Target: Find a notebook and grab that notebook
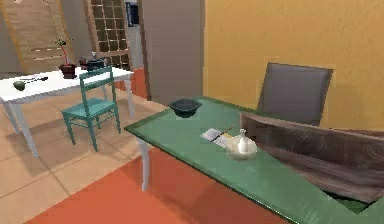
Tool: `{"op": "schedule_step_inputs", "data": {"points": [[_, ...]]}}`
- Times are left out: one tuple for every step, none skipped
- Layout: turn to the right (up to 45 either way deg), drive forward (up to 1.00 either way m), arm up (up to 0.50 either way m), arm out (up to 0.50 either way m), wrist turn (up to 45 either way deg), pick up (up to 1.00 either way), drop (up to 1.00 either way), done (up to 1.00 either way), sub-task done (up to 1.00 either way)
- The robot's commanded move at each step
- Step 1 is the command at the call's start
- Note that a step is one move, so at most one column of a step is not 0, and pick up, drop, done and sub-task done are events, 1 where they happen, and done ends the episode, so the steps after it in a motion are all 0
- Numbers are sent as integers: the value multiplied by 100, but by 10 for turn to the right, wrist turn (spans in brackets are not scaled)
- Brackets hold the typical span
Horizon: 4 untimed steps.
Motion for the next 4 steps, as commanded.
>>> {"op": "schedule_step_inputs", "data": {"points": [[0,25,0,0,0,0,0,0,0],[-450,0,0,0,0,0,0,0,0],[-300,0,0,0,0,0,0,0,0],[420,0,0,0,0,0,0,0,0]]}}
